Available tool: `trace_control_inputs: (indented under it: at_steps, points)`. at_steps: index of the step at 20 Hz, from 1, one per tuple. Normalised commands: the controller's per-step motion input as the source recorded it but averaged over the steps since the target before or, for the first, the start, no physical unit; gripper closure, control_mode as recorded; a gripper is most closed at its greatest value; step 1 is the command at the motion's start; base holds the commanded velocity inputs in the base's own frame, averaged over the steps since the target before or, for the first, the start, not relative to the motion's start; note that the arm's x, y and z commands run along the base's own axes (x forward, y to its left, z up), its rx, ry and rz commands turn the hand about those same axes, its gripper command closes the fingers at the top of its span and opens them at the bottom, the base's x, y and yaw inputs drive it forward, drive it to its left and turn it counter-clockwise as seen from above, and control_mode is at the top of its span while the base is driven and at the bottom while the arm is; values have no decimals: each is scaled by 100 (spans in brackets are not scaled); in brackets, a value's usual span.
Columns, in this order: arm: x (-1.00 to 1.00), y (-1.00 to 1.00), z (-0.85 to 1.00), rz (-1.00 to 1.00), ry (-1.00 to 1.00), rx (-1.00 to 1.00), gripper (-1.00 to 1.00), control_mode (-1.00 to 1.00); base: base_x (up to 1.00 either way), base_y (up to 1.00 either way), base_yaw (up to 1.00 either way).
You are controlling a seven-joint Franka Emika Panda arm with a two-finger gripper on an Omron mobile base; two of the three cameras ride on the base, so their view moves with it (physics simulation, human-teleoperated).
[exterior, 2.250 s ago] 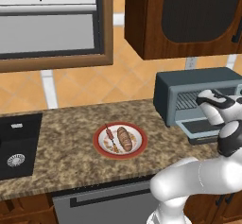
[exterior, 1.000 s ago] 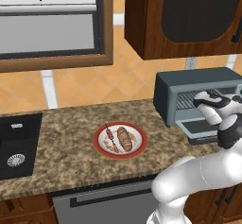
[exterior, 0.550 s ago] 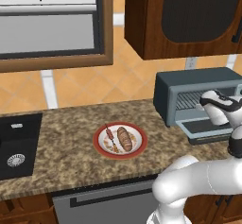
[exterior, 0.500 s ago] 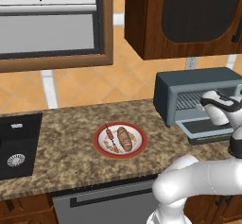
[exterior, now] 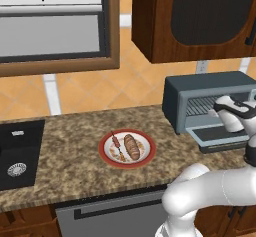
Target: Pick up the kebab skewer and baguette bread, and place them inside the toaster oven. Close the toaster oven door and start by setting the timer.
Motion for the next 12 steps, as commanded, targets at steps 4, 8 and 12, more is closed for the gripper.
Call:
trace_control_inputs:
  at_steps: [4,8,12]
  points:
    - [0,0,9,0,0,2,-100,-100,0,0,0]
    - [1,0,11,0,0,0,-100,-100,0,0,0]
    - [23,0,0,0,0,0,-100,-100,0,0,0]
